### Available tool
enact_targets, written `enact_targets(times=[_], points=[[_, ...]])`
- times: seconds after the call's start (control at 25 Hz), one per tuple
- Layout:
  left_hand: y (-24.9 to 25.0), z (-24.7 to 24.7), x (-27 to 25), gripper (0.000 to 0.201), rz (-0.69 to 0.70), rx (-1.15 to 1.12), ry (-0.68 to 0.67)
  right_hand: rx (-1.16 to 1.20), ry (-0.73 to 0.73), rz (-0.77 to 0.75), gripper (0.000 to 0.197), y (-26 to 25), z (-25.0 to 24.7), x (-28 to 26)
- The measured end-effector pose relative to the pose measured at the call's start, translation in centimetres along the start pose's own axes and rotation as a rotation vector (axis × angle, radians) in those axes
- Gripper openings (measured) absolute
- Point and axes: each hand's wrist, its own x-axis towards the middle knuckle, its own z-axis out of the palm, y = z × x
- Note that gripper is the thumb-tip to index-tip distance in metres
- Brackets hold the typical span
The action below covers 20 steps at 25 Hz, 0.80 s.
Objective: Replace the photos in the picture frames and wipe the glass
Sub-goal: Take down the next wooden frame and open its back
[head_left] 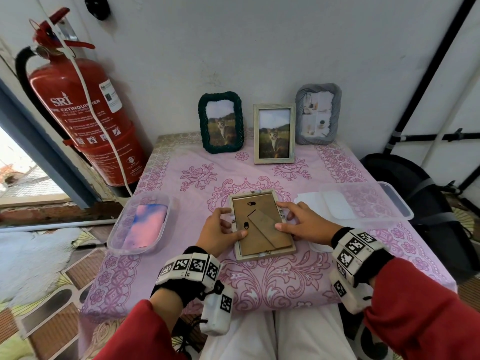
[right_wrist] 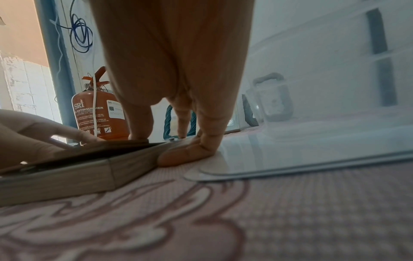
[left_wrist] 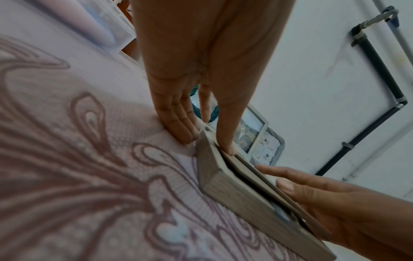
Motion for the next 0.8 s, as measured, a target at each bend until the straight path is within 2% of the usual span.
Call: enact_targets(times=[0.36, 0.56, 0.8], points=[[-1.0, -0.6, 0.5, 0.063, 0.007, -0.013, -0.049, -0.092, 0.04, -0.03, 0.064, 0.3, 0.5, 0.5], [-0.8, -0.7, 0.5, 0.08, 0.015, -0.007, -0.119, -0.105, 0.064, -0.013, 0.064, 0.5, 0.9, 0.9], [-0.7, -0.9, 0.7, 0.083, 0.0, 0.001, -0.139, -0.096, 0.063, -0.004, 0.065, 0.6, 0.8, 1.1]])
